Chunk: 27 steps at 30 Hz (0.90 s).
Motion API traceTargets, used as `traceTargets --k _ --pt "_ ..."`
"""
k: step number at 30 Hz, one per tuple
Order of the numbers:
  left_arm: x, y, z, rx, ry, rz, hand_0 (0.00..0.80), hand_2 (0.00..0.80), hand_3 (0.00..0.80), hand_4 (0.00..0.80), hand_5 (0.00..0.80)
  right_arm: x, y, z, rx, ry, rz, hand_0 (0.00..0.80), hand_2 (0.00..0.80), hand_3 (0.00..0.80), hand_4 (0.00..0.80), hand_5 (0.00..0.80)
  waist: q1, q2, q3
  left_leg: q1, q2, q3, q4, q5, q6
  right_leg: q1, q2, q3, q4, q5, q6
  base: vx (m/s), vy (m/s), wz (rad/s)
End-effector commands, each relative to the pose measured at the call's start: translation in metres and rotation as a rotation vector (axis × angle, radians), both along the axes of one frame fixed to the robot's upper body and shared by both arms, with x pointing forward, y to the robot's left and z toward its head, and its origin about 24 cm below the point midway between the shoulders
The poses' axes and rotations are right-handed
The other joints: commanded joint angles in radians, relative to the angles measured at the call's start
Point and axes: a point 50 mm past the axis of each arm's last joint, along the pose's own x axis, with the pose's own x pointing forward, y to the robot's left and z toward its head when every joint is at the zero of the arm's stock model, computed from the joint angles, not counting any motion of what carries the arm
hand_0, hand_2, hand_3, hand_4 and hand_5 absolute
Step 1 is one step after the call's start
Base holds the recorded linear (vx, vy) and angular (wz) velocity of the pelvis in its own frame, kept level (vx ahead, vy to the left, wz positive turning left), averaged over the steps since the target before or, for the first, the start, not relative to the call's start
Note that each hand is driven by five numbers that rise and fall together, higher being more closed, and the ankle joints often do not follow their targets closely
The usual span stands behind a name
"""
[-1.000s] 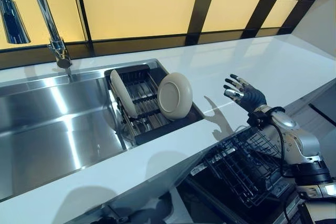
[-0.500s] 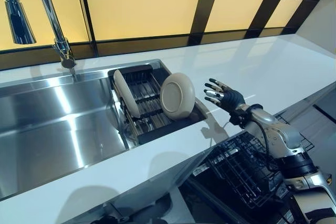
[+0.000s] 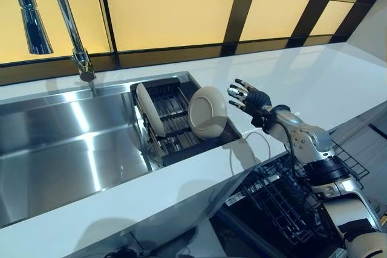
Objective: Take plates into dishwasher
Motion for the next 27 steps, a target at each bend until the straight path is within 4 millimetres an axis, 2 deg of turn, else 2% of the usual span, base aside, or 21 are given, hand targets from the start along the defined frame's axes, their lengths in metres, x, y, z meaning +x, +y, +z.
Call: traceTargets --k 1,27 --pt "0.040 -0.001 0.010 0.037 -0.062 -0.130 0.000 0.000 0.000 0.000 0.000 0.018 0.006 0.046 0.039 -0.102 -0.019 0.000 0.000 0.000 0.000 0.000 0.051 0.032 -0.020 0.032 -0.051 -0.012 0.004 -0.095 0.059 -0.026 -0.046 -0.012 0.128 0.035 0.054 0.000 0.000 0.00" --pt "0.046 -0.004 0.011 0.036 -0.068 -0.124 0.000 0.000 0.000 0.000 0.000 0.028 0.015 0.030 0.004 0.026 -0.047 0.000 0.000 0.000 0.000 0.000 0.062 0.037 -0.014 0.042 -0.052 -0.017 0.004 -0.101 0.063 -0.042 -0.063 -0.018 0.171 0.040 0.058 0.001 0.000 0.02"
